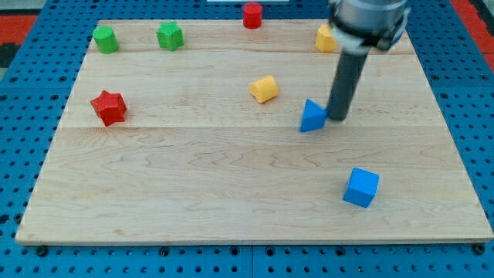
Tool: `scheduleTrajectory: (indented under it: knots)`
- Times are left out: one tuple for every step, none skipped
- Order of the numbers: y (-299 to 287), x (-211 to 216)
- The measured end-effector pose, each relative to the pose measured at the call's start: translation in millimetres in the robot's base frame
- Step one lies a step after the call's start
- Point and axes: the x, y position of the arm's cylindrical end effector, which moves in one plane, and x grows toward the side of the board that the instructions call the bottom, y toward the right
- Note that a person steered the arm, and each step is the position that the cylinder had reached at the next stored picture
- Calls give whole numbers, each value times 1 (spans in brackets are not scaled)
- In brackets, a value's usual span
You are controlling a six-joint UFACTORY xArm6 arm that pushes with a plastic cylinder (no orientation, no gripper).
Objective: Slide the blue triangle towards bottom center
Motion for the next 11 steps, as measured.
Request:
scheduleTrajectory:
  knots:
    - [-115, 27]
    - [-36, 14]
    - [-46, -31]
    - [-127, -50]
    - [-143, 37]
    - [-141, -15]
    - [-112, -54]
    - [-81, -3]
    - [-145, 17]
    - [-146, 36]
    - [-142, 27]
